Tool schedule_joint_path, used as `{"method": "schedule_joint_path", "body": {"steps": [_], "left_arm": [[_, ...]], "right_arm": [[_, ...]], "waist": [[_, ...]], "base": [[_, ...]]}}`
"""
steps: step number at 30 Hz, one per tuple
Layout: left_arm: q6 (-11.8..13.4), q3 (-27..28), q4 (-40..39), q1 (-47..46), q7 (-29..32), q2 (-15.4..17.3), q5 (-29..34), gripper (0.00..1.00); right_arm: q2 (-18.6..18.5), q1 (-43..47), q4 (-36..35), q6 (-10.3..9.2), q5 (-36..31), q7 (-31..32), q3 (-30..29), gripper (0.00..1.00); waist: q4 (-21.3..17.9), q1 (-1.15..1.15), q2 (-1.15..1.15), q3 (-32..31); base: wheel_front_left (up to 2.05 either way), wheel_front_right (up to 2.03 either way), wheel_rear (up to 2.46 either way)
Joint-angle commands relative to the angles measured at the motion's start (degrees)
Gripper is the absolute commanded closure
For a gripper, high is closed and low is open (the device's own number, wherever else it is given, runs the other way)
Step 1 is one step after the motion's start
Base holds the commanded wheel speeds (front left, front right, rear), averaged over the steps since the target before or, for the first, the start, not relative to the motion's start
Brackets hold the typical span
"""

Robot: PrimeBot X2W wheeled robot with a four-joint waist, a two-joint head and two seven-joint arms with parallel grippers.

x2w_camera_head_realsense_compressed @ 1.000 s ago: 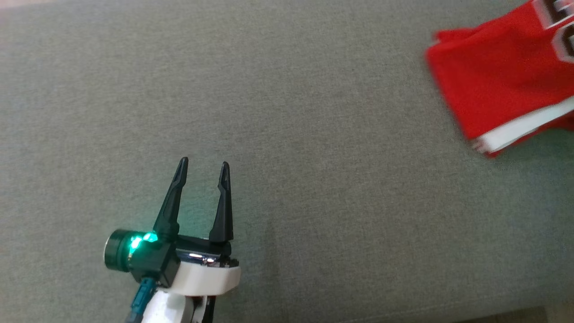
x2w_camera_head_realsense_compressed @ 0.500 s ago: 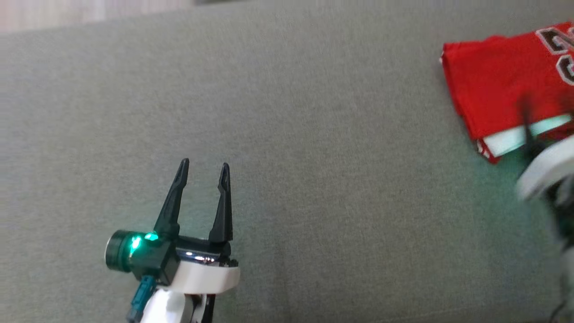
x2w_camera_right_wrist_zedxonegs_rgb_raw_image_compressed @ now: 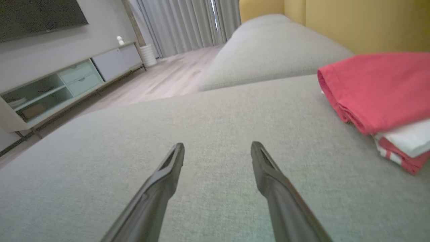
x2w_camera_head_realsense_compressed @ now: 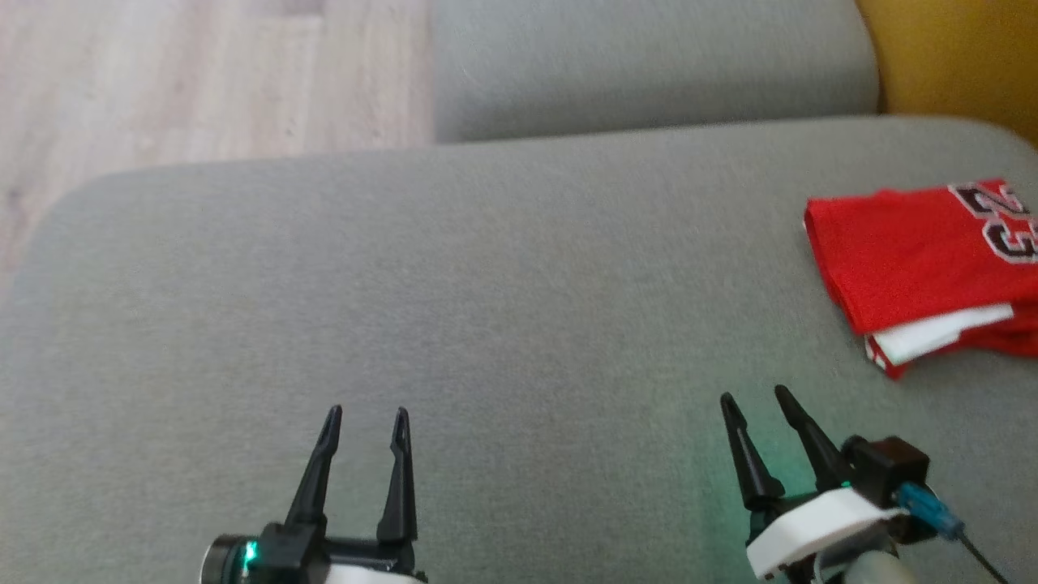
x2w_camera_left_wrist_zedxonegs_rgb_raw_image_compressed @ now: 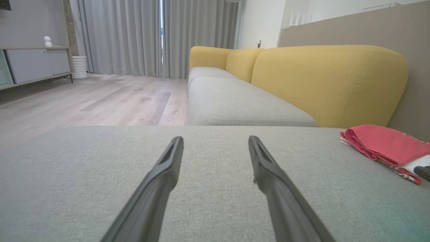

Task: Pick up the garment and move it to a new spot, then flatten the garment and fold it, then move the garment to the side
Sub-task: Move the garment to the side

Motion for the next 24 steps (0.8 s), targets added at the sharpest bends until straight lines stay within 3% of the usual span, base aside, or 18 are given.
{"method": "schedule_joint_path", "body": {"steps": [1, 11, 24], "left_arm": [[0.03, 1.87, -2.37, -1.12, -0.37, -0.28, -0.21, 0.00], [0.41, 3.57, -5.63, 4.42, -0.37, -0.28, 2.58, 0.00], [-0.05, 6.75, -7.30, 8.82, -0.37, -0.28, 4.63, 0.00]], "right_arm": [[-0.01, -1.30, -1.57, 0.21, -0.50, -1.69, 0.70, 0.00], [2.29, 9.55, -13.19, 0.21, -4.54, -2.71, -5.58, 0.00], [3.77, 16.31, -16.89, 0.21, -6.60, -2.73, -9.22, 0.00]], "waist": [[2.39, 0.02, 0.00, -2.96], [5.29, 0.02, 0.00, -8.02], [5.86, 0.02, 0.00, -8.81]], "base": [[0.00, 0.00, 0.00], [0.00, 0.00, 0.00], [0.00, 0.00, 0.00]]}}
